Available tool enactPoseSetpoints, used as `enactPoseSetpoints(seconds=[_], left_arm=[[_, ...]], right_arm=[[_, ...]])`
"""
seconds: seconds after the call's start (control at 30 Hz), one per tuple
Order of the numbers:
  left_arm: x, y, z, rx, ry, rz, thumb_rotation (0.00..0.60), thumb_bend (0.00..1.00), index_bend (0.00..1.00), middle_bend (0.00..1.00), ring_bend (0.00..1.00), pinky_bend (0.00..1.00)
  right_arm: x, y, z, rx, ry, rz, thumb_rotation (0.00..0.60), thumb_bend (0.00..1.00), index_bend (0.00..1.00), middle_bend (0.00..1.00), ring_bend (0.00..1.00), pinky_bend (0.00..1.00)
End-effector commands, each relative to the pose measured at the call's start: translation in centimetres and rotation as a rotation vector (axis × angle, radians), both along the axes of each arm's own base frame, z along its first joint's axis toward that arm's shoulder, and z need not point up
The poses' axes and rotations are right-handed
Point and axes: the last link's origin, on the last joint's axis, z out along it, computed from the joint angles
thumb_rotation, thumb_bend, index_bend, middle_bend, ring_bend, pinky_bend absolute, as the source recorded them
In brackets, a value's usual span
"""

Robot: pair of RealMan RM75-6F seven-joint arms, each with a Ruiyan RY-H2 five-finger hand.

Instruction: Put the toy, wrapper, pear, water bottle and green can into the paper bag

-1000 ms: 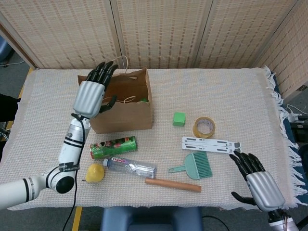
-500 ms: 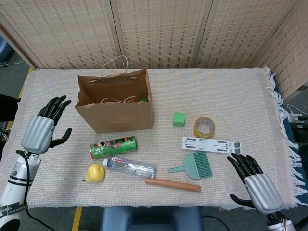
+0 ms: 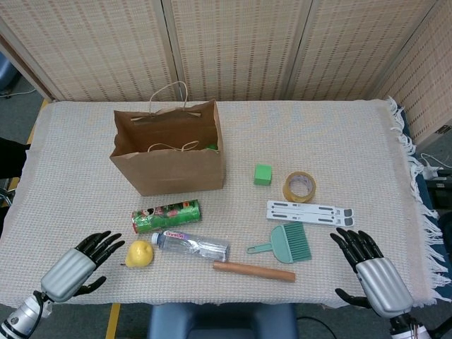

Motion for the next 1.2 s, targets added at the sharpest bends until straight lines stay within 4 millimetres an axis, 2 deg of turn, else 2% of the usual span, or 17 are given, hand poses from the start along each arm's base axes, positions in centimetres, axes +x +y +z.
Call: enactPoseSetpoints(seconds=[0.03,0.17,0.43,0.6,0.87,1.03,1.2], left_arm=[[-0.8,-1.2,-1.6,-0.063,-0.001,0.046,0.600,0.31,0.00,0.00,0.00,0.11],[-0.8,-0.7,-2.9,-0.085,-0.005,0.092,0.600,0.31,0.00,0.00,0.00,0.09],[0.9,1.6,-4.9,-0.087,-0.022,0.127,0.600,0.31,0.00,0.00,0.00,0.08],[1.7,2.1,-6.1,-0.109,-0.012,0.157,0.600,0.31,0.00,0.00,0.00,0.08],[1.5,3.6,-8.1,-0.113,0.004,0.200,0.600,0.32,0.00,0.00,0.00,0.08],[1.3,3.7,-9.1,-0.123,0.018,0.216,0.600,0.32,0.00,0.00,0.00,0.08],[1.2,3.7,-10.1,-0.118,-0.020,0.251,0.600,0.35,0.01,0.00,0.00,0.14]], right_arm=[[0.0,0.0,0.0,0.001,-0.001,-0.001,0.600,0.05,0.00,0.00,0.00,0.00],[0.0,0.0,0.0,0.003,-0.002,-0.004,0.600,0.05,0.00,0.00,0.00,0.00],[-0.1,-0.1,-0.1,0.010,0.000,-0.010,0.600,0.05,0.00,0.00,0.00,0.00],[-0.2,-0.2,0.0,0.007,-0.001,-0.014,0.600,0.05,0.00,0.00,0.00,0.00],[-0.3,-0.2,-0.1,0.014,0.000,-0.018,0.600,0.05,0.00,0.00,0.00,0.00],[-0.4,-0.3,0.0,0.011,-0.001,-0.022,0.600,0.05,0.00,0.00,0.00,0.00],[-0.4,-0.3,-0.2,0.017,0.002,-0.025,0.600,0.05,0.00,0.00,0.00,0.00]])
